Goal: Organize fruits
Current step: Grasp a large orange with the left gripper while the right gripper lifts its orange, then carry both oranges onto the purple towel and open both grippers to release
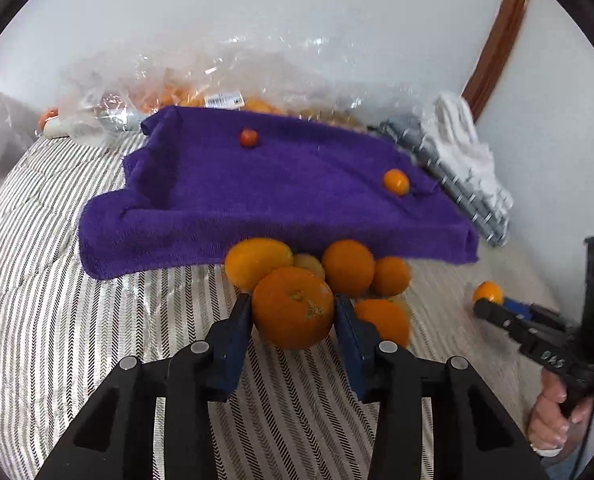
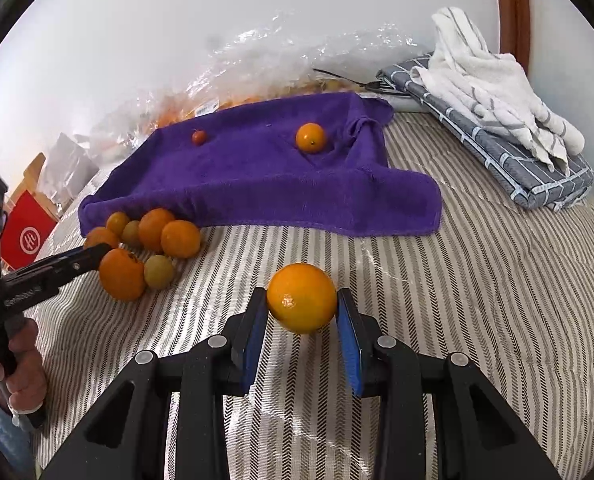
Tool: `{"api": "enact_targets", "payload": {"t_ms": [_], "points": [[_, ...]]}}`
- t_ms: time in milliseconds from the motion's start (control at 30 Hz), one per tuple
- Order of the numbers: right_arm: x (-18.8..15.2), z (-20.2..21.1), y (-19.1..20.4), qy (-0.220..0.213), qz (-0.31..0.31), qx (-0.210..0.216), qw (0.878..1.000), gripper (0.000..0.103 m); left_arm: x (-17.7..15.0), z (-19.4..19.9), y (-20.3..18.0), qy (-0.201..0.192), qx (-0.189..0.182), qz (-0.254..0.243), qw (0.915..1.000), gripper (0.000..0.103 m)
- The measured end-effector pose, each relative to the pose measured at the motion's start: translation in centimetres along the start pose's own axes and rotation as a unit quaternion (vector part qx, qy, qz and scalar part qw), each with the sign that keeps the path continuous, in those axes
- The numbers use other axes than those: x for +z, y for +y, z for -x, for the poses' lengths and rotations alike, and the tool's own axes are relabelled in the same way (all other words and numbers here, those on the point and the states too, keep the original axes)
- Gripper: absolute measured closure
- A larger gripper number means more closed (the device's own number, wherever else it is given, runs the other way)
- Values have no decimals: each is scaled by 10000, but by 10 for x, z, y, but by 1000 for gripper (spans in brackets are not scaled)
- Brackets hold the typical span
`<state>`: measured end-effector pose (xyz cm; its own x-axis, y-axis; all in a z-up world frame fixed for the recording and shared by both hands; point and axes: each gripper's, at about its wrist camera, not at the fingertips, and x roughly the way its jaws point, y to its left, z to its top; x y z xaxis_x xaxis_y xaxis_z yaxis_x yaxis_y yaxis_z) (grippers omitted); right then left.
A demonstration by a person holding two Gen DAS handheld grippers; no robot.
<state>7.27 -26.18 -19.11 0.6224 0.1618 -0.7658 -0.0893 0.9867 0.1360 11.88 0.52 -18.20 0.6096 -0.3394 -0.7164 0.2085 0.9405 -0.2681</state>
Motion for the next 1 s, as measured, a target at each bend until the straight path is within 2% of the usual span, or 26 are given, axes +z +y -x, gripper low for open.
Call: {"api": "enact_targets", "payload": {"t_ms": [133,433,800,900,1000], "points": [[-1,2,0,-22,-10,-39,10000,68,0,10,10,-247,-165,275,9992,64],[-4,5,4,-138,132,-148,9997,68,-2,20,11,-585,-225,311,9976,64],[-9,11,14,-186,190,-173,9995,68,-2,27,8,-752,-264,201,9966,64],[-6,15,16,-251,219,-163,9993,68,-1,34,7,-922,-196,160,9954,64],[0,24,17,-370,235,-205,9988,68,1,36,12,-859,-213,289,9957,64]]}}
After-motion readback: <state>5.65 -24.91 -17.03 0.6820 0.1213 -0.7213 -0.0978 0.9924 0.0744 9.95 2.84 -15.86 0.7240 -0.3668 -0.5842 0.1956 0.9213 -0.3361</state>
